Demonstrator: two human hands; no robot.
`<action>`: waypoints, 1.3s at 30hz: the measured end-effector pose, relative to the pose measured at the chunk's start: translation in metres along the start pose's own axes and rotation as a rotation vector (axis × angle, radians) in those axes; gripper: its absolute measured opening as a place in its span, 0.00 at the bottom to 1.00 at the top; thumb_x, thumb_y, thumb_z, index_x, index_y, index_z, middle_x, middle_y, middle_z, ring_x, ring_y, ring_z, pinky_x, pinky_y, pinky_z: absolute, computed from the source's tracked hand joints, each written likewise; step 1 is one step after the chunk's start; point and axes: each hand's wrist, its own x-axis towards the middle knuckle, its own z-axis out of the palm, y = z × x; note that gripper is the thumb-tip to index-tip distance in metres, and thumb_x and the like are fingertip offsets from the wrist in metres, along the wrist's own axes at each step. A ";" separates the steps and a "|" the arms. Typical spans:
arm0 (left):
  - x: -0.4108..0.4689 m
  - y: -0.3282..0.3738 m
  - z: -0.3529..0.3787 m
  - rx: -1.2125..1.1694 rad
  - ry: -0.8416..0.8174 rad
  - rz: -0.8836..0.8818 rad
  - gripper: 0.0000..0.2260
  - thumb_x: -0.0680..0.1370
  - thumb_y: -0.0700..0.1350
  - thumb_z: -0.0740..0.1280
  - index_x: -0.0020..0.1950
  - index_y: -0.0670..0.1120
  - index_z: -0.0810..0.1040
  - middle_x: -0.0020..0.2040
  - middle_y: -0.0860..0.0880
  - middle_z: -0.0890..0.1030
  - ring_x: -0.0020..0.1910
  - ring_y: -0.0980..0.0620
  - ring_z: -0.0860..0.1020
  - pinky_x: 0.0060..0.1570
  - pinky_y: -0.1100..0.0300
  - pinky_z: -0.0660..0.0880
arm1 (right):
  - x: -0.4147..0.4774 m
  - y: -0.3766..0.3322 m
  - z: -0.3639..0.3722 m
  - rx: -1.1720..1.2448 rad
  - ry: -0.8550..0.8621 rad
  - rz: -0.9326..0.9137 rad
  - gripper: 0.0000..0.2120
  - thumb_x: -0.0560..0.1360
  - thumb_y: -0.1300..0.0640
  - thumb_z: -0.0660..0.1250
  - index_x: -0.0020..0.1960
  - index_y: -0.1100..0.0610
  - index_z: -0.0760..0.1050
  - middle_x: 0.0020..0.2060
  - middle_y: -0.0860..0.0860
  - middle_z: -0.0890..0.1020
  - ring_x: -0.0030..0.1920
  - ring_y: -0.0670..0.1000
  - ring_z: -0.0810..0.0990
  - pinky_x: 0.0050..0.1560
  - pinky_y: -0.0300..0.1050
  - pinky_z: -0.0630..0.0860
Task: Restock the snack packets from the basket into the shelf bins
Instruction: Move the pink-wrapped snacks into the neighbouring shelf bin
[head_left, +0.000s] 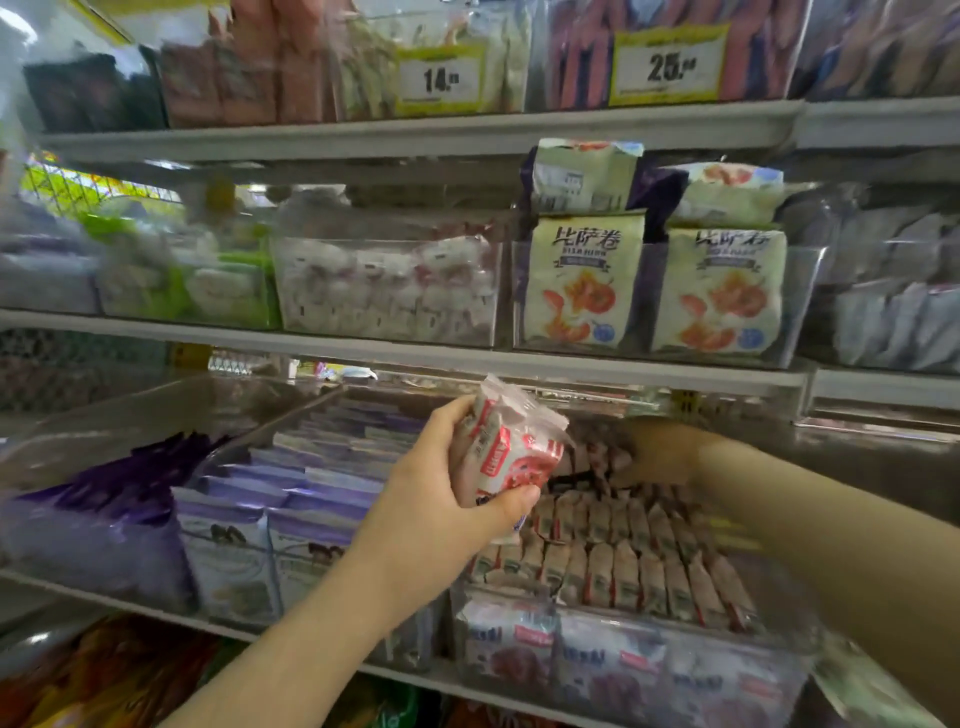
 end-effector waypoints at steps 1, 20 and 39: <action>0.005 -0.001 0.005 0.031 -0.045 -0.015 0.30 0.68 0.53 0.76 0.58 0.74 0.62 0.54 0.68 0.77 0.51 0.69 0.77 0.45 0.74 0.74 | -0.006 0.000 -0.006 -0.034 -0.039 -0.032 0.38 0.71 0.45 0.72 0.76 0.50 0.60 0.74 0.51 0.65 0.71 0.54 0.66 0.71 0.47 0.63; 0.050 -0.019 0.088 0.640 -0.452 -0.076 0.42 0.63 0.59 0.78 0.72 0.58 0.60 0.64 0.57 0.64 0.59 0.58 0.71 0.54 0.68 0.71 | -0.083 0.004 -0.008 0.154 -0.210 -0.366 0.46 0.64 0.37 0.74 0.74 0.39 0.53 0.42 0.33 0.73 0.40 0.34 0.74 0.36 0.27 0.67; 0.030 -0.030 0.087 0.378 -0.185 -0.201 0.26 0.71 0.41 0.71 0.65 0.57 0.69 0.55 0.56 0.75 0.41 0.63 0.75 0.32 0.75 0.70 | -0.086 -0.006 -0.009 0.189 -0.264 -0.416 0.38 0.72 0.55 0.70 0.74 0.37 0.54 0.42 0.27 0.72 0.34 0.27 0.72 0.32 0.24 0.68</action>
